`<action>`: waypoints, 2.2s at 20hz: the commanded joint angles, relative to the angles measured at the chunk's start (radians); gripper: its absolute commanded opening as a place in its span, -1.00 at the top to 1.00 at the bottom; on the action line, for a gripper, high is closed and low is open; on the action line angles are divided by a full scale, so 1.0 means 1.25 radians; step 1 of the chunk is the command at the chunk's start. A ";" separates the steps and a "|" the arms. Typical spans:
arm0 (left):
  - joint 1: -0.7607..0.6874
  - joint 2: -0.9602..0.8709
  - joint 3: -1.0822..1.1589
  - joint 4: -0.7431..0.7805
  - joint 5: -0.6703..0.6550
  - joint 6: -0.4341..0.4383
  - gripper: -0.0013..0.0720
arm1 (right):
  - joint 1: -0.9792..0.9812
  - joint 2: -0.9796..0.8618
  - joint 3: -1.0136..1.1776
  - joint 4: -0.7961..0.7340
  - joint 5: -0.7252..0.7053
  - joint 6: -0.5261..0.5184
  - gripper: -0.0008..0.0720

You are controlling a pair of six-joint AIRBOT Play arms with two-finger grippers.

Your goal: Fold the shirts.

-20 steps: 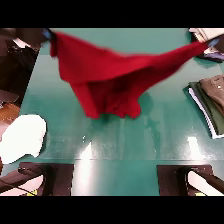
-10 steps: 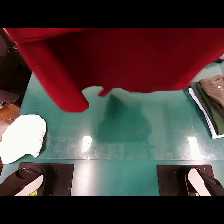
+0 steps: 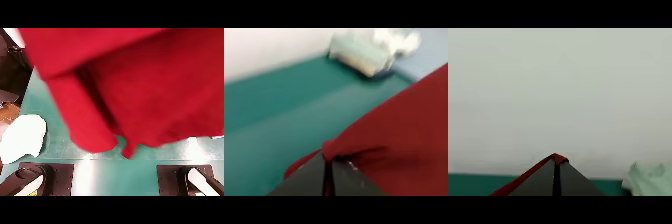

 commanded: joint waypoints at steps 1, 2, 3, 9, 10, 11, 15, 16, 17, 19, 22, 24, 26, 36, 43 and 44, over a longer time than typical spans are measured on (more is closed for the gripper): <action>0.000 -0.099 -0.199 0.054 -0.115 -0.002 0.90 | 0.178 -0.134 -0.110 -0.134 0.068 0.045 0.95; 0.000 -0.143 -0.260 0.053 -0.112 0.007 0.90 | 0.226 -0.189 -0.138 -0.177 0.073 0.054 0.95; 0.000 -0.188 -0.307 0.054 -0.102 0.030 0.90 | 0.262 -0.240 -0.159 -0.197 0.072 0.056 0.95; 0.001 -0.448 -0.368 0.078 0.084 0.102 0.90 | 0.363 -0.518 -0.121 -0.200 -0.006 0.056 0.95; 0.001 -0.463 -0.368 0.078 0.117 0.102 0.90 | 0.369 -0.544 -0.101 -0.200 -0.016 0.057 0.94; 0.001 -0.471 -0.368 0.078 0.149 0.101 0.90 | 0.370 -0.569 -0.075 -0.200 -0.021 0.060 0.94; 0.013 -0.472 -0.340 0.078 0.190 0.087 -0.71 | 0.367 -0.619 0.004 -0.198 -0.011 0.085 0.03; 0.025 -0.472 -0.320 0.075 0.169 0.067 -0.83 | 0.363 -0.616 0.004 -0.193 -0.001 0.086 -0.25; 0.043 -0.472 -0.292 0.075 0.131 0.058 -0.68 | 0.359 -0.612 0.003 -0.192 0.021 0.086 -0.25; 0.083 -0.463 -0.241 0.074 0.026 0.056 -0.66 | 0.343 -0.591 -0.001 -0.191 0.124 0.083 -0.25; 0.139 -0.408 -0.266 0.053 -0.081 0.056 -0.66 | 0.314 -0.519 -0.105 -0.145 0.282 0.034 0.15; 0.145 -0.346 -0.373 0.021 -0.075 0.060 -0.66 | 0.297 -0.458 -0.214 -0.093 0.347 0.015 0.15; 0.143 -0.276 -0.529 -0.048 -0.035 0.065 -0.66 | 0.287 -0.392 -0.325 -0.060 0.363 0.004 0.15; 0.143 -0.145 -1.071 -0.403 0.155 0.213 -0.66 | 0.287 -0.097 -0.664 -0.047 0.229 -0.009 0.77; 0.001 -0.146 -1.093 -0.407 0.307 0.199 -0.66 | 0.286 -0.009 -0.735 -0.046 0.180 -0.008 0.77; -0.023 -0.146 -1.093 -0.407 0.331 0.185 -0.66 | 0.287 -0.005 -0.735 -0.046 0.180 -0.008 0.77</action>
